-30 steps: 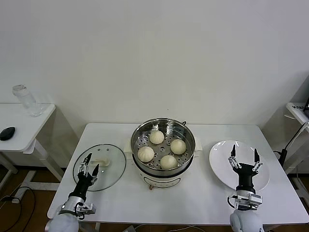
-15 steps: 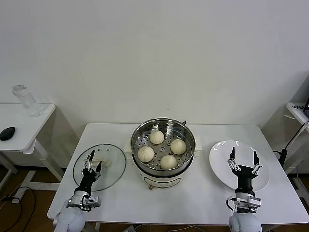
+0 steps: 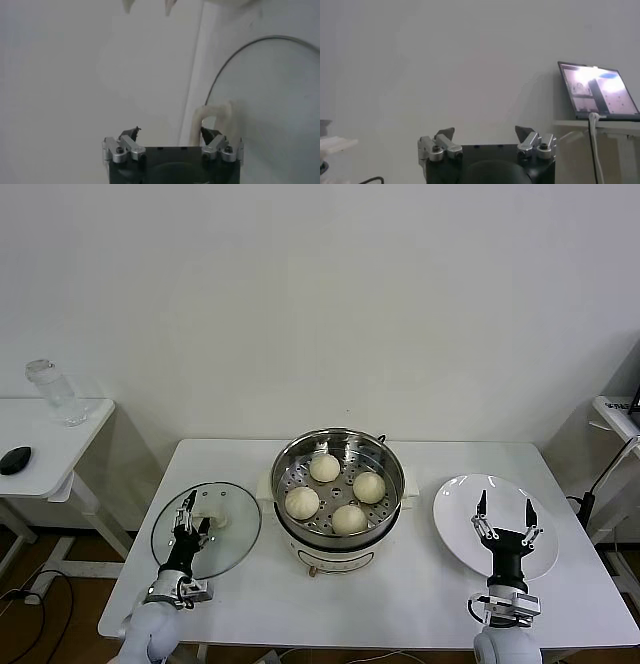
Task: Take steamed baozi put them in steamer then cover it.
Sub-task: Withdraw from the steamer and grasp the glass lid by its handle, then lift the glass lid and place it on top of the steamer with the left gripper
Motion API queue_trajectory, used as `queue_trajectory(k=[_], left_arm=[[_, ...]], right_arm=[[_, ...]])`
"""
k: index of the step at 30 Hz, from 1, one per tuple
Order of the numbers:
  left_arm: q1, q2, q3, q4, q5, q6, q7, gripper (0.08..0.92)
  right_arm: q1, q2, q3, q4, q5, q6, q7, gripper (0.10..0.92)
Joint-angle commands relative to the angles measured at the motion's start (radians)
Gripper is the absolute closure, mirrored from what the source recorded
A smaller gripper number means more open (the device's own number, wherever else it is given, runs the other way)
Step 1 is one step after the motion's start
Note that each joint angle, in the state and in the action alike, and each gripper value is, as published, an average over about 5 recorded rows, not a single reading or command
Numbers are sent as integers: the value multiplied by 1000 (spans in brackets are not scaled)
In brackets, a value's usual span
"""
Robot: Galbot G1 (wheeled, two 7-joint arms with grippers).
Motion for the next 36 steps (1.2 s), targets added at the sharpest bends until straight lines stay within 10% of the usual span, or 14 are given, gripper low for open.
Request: queue_trajectory(k=[1, 25, 36], left_arm=[[-49, -6, 0, 67, 22, 6, -12, 177], [-46, -15, -16, 96, 40, -52, -32, 780], [-30, 83, -170, -175, 2, -25, -45, 805]], right_arm=[[-2, 2, -1, 9, -4, -2, 1, 203], [6, -6, -4, 39, -7, -27, 6, 203], [8, -5, -7, 36, -9, -25, 4, 203]])
